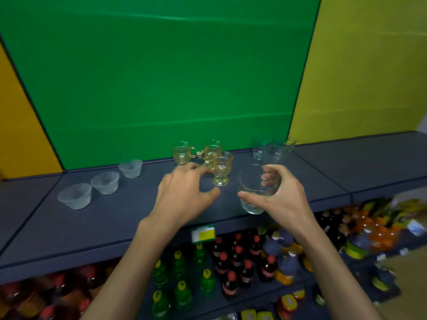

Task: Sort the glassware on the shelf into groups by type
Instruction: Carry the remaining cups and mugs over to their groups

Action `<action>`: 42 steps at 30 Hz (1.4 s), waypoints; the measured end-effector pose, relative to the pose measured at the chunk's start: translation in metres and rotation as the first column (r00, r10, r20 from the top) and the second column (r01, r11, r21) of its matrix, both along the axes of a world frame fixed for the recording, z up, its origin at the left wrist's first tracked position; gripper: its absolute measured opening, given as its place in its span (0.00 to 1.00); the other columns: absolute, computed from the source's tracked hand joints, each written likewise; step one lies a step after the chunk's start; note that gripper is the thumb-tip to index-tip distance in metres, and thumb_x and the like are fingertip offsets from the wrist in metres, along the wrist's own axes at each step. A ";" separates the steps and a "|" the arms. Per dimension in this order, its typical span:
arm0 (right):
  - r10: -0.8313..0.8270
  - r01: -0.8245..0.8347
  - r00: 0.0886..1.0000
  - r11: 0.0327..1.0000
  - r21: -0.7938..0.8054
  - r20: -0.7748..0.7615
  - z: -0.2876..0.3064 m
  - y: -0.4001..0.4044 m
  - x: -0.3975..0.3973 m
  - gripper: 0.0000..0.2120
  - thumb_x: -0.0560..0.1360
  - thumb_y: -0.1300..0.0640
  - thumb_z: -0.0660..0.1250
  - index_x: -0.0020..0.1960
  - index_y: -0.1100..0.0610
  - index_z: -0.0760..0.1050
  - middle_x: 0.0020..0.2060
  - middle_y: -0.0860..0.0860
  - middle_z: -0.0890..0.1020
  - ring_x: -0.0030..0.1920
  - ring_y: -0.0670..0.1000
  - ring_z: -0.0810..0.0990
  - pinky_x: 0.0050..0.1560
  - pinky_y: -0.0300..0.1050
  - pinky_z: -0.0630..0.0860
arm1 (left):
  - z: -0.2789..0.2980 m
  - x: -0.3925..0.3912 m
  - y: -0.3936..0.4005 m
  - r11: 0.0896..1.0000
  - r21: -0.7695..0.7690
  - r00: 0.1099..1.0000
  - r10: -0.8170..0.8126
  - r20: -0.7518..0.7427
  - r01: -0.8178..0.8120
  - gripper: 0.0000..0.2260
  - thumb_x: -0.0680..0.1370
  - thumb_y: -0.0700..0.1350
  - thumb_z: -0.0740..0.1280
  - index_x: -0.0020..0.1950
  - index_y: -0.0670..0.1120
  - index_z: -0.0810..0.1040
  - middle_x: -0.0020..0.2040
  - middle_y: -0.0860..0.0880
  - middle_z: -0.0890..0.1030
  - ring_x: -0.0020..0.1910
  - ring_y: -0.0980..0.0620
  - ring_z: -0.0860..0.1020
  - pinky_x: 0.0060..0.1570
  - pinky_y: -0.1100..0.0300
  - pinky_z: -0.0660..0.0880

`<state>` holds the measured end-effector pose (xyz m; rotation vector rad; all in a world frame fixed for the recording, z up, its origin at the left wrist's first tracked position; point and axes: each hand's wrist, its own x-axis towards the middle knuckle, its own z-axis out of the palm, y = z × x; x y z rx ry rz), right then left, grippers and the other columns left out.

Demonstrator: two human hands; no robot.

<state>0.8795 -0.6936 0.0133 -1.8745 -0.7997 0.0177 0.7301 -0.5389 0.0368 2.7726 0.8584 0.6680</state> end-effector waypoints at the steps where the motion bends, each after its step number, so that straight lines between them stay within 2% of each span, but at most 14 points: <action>1: -0.009 0.009 1.000 1.000 -0.002 0.001 -0.001 -0.013 0.012 0.39 0.55 0.41 0.84 0.61 0.47 0.72 0.52 0.43 0.79 0.52 0.43 0.79 0.56 0.50 0.78 | 0.001 0.013 -0.017 1.000 0.009 1.000 -0.013 -0.002 0.013 0.22 0.74 0.62 0.66 0.66 0.57 0.77 0.66 0.55 0.76 0.65 0.48 0.73 0.57 0.52 0.71; 4: -0.025 0.025 1.000 1.000 -0.005 0.004 -0.004 -0.046 0.044 0.38 0.55 0.41 0.84 0.60 0.46 0.71 0.53 0.45 0.79 0.52 0.45 0.80 0.57 0.51 0.78 | -0.001 0.050 -0.059 0.999 0.032 1.000 -0.022 -0.014 0.022 0.23 0.75 0.63 0.65 0.67 0.57 0.76 0.67 0.55 0.75 0.65 0.48 0.73 0.57 0.52 0.71; 9: -0.018 0.018 1.000 1.000 -0.016 0.004 -0.012 -0.072 0.090 0.41 0.55 0.44 0.84 0.64 0.51 0.72 0.53 0.46 0.79 0.52 0.46 0.80 0.56 0.48 0.78 | -0.010 0.105 -0.094 0.998 0.034 0.997 -0.047 -0.060 0.049 0.24 0.76 0.63 0.64 0.70 0.56 0.74 0.69 0.55 0.74 0.67 0.49 0.72 0.61 0.51 0.71; 16: -0.010 0.010 1.000 0.998 -0.060 0.015 -0.021 -0.069 0.180 0.40 0.58 0.46 0.84 0.65 0.53 0.71 0.54 0.49 0.77 0.52 0.47 0.78 0.50 0.40 0.72 | -0.032 0.168 -0.088 0.998 0.045 0.994 0.039 -0.100 -0.035 0.24 0.77 0.62 0.64 0.71 0.55 0.73 0.71 0.53 0.72 0.69 0.48 0.70 0.61 0.49 0.71; 21: -0.025 0.029 0.999 0.991 -0.132 0.032 -0.030 -0.049 0.240 0.38 0.59 0.47 0.82 0.64 0.52 0.70 0.55 0.49 0.76 0.54 0.49 0.77 0.51 0.43 0.73 | -0.045 0.215 -0.076 0.998 0.006 0.992 0.065 -0.105 -0.065 0.24 0.77 0.61 0.64 0.71 0.54 0.72 0.71 0.51 0.72 0.68 0.46 0.70 0.61 0.47 0.72; 26: 0.011 -0.005 0.999 0.985 -0.174 0.030 -0.029 -0.024 0.290 0.40 0.61 0.49 0.82 0.68 0.55 0.69 0.56 0.49 0.76 0.54 0.49 0.77 0.49 0.42 0.72 | -0.044 0.250 -0.065 0.994 0.012 0.990 0.113 -0.084 -0.113 0.24 0.77 0.61 0.63 0.71 0.54 0.72 0.71 0.50 0.72 0.68 0.46 0.71 0.60 0.48 0.73; 33: 0.090 -0.087 0.996 0.980 -0.177 0.013 -0.036 0.001 0.324 0.42 0.61 0.48 0.83 0.69 0.56 0.69 0.55 0.49 0.76 0.54 0.49 0.77 0.56 0.47 0.76 | -0.043 0.276 -0.066 0.974 0.013 0.966 0.226 -0.126 -0.226 0.25 0.77 0.61 0.63 0.71 0.54 0.72 0.70 0.51 0.73 0.67 0.46 0.72 0.59 0.49 0.72; 37: 0.158 -0.152 0.987 0.966 -0.210 0.014 -0.040 0.008 0.339 0.43 0.61 0.47 0.82 0.71 0.56 0.68 0.57 0.49 0.76 0.57 0.49 0.75 0.56 0.44 0.74 | -0.038 0.288 -0.072 0.952 0.026 0.943 0.307 -0.129 -0.306 0.24 0.76 0.61 0.63 0.71 0.54 0.72 0.70 0.51 0.73 0.66 0.46 0.72 0.58 0.50 0.72; 42: 0.246 -0.247 0.969 0.937 -0.247 -0.038 -0.047 0.008 0.355 0.45 0.62 0.44 0.82 0.73 0.56 0.67 0.58 0.48 0.77 0.59 0.50 0.76 0.59 0.46 0.75 | -0.033 0.298 -0.086 0.923 0.022 0.914 0.385 -0.129 -0.385 0.24 0.76 0.61 0.63 0.71 0.54 0.72 0.70 0.50 0.73 0.66 0.46 0.73 0.59 0.49 0.72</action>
